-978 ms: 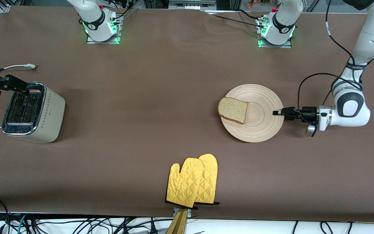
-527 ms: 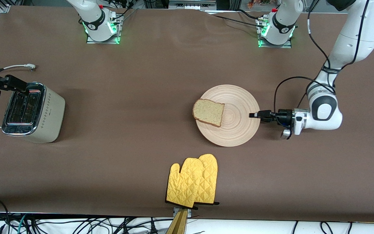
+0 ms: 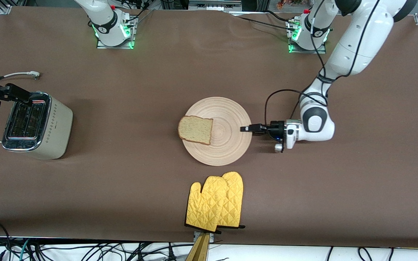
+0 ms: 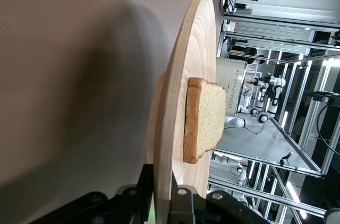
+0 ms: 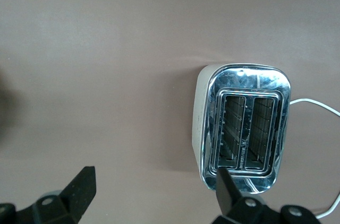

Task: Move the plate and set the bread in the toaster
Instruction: 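Keep pushing the plate with the left gripper toward the toaster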

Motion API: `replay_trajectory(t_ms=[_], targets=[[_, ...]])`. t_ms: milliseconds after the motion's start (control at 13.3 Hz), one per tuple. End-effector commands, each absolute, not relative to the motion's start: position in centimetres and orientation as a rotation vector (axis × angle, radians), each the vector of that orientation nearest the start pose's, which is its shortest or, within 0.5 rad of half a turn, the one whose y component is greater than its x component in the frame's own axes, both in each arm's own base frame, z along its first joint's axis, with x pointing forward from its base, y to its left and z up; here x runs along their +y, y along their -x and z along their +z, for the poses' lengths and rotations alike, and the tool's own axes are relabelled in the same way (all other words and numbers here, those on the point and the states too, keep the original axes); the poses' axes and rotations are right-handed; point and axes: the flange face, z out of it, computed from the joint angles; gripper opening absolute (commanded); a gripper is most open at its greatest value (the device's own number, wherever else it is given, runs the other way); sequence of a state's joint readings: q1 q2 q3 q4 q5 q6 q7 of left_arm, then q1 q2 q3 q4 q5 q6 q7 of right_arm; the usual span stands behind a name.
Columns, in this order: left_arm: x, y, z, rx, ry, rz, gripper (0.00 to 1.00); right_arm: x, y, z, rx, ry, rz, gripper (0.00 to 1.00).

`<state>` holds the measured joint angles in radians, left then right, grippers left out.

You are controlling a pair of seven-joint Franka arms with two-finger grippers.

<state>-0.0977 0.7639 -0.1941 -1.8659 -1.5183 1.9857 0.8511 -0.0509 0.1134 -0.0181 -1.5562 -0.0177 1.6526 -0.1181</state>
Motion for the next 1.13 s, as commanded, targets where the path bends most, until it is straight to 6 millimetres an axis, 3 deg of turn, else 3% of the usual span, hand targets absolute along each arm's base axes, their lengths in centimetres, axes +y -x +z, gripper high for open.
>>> replay_trajectory(t_ms=[0,452,753,1054], targets=[[-25.2,-56.5,12.5,0.067,-1.801,-0.150,0.00,-4.5,-59.4,57.8,-0.068,3.145,0.027,1.00],[-31.3,-54.4,10.8,-0.006,-1.795,-0.223,0.00,-4.5,-59.4,57.7,-0.068,3.145,0.030,1.00],[-32.7,-53.2,9.0,0.007,-1.789,-0.254,0.00,-4.4,-59.4,57.8,-0.071,3.145,0.027,1.00],[-32.7,-53.5,8.2,0.013,-1.792,-0.253,0.00,-4.5,-59.4,57.6,-0.068,3.145,0.032,1.00]])
